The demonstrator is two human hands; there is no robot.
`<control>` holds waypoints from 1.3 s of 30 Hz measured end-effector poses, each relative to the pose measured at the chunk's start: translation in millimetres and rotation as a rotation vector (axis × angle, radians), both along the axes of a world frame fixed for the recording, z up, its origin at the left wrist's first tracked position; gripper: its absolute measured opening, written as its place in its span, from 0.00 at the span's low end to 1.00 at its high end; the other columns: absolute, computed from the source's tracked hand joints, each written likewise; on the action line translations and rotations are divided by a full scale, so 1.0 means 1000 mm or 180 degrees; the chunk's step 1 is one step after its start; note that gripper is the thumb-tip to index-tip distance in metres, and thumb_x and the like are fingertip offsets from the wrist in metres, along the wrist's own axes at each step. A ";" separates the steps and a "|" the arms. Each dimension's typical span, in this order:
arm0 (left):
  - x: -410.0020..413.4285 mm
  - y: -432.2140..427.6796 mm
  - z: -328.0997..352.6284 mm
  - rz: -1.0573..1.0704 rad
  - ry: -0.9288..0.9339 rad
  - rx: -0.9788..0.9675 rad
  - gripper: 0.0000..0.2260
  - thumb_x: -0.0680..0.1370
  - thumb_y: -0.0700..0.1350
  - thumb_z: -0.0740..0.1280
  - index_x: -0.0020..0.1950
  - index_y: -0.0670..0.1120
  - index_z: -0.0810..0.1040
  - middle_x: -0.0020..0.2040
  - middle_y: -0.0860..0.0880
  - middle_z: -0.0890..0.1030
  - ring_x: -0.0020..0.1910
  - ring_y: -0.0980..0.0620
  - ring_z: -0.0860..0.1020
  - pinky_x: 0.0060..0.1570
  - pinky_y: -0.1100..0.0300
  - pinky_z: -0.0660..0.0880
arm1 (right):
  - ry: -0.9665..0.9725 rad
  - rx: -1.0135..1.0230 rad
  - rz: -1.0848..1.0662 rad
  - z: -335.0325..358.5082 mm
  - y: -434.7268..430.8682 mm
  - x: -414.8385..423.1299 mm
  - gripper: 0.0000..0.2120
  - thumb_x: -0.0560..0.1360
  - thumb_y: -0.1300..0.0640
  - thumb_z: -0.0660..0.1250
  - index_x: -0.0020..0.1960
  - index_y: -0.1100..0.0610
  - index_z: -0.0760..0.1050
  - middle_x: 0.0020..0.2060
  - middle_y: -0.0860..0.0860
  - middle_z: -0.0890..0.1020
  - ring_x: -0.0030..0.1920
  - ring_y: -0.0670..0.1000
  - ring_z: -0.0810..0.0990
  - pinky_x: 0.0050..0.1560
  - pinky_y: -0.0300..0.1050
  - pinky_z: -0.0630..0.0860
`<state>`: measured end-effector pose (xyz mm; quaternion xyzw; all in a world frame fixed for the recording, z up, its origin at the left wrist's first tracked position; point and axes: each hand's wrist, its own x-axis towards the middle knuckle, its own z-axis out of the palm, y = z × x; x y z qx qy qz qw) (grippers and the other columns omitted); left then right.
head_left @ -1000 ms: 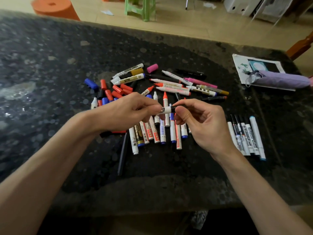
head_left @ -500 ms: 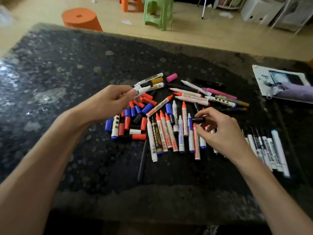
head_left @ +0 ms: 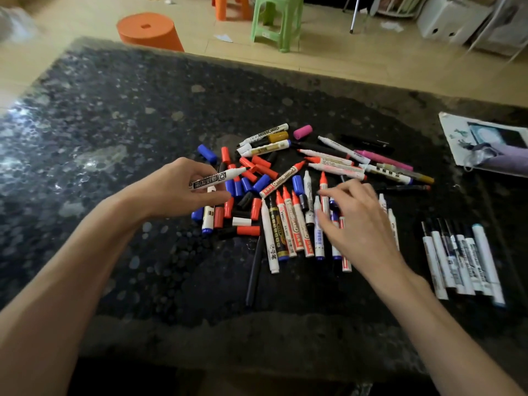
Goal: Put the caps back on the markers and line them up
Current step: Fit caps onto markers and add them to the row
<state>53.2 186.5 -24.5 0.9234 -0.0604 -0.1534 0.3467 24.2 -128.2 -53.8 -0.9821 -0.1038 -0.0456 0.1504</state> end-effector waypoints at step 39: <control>0.000 0.008 -0.007 -0.0261 0.0044 0.0293 0.09 0.77 0.64 0.67 0.54 0.67 0.82 0.44 0.58 0.84 0.46 0.55 0.81 0.54 0.47 0.79 | 0.0774 0.1727 0.0258 0.009 0.048 0.017 0.09 0.83 0.55 0.67 0.59 0.47 0.82 0.47 0.38 0.83 0.49 0.38 0.81 0.47 0.29 0.71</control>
